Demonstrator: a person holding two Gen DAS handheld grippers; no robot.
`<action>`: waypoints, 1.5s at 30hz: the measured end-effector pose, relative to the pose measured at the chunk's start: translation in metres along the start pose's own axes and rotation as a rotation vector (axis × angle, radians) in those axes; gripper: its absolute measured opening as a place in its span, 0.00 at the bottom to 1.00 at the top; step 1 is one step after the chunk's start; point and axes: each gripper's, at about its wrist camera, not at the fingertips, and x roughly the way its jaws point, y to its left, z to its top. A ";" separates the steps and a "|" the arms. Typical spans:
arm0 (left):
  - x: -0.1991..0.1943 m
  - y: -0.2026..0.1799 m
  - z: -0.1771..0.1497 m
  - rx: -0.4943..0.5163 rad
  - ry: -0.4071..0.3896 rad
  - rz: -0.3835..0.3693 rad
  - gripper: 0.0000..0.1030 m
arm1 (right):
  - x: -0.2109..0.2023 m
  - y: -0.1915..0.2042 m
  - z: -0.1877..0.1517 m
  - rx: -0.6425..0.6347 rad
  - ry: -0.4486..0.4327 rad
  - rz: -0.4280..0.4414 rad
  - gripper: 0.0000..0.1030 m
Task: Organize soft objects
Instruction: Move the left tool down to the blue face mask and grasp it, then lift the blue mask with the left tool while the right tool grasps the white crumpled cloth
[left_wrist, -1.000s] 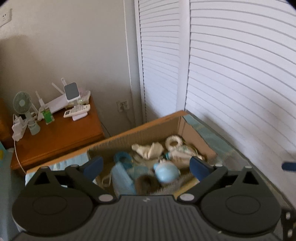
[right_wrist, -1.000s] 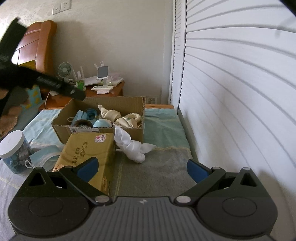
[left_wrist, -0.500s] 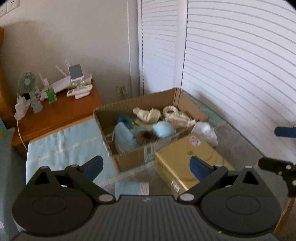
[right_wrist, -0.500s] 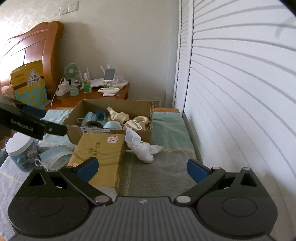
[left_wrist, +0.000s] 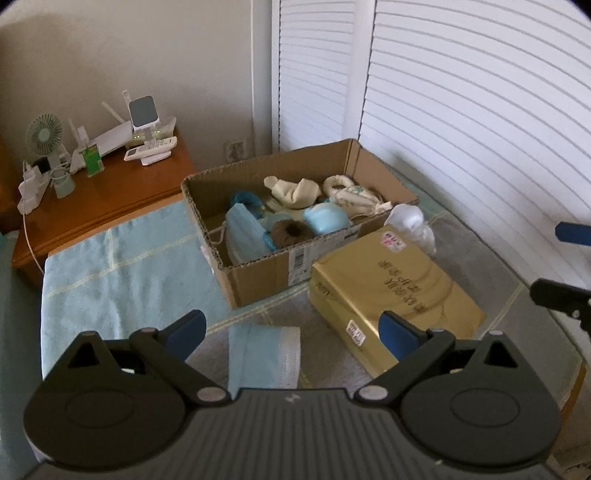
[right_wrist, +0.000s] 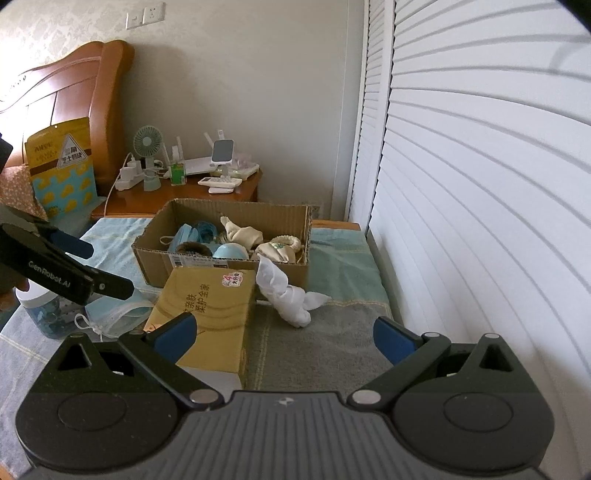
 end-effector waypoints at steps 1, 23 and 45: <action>0.002 0.001 -0.001 0.000 0.006 -0.002 0.97 | 0.000 0.000 0.000 0.000 0.002 -0.002 1.00; 0.061 0.007 -0.003 0.066 0.216 0.042 0.90 | 0.029 -0.012 -0.005 0.006 0.052 -0.023 1.00; 0.075 0.002 -0.007 0.084 0.258 -0.045 0.66 | 0.060 -0.023 -0.005 0.010 0.073 -0.033 1.00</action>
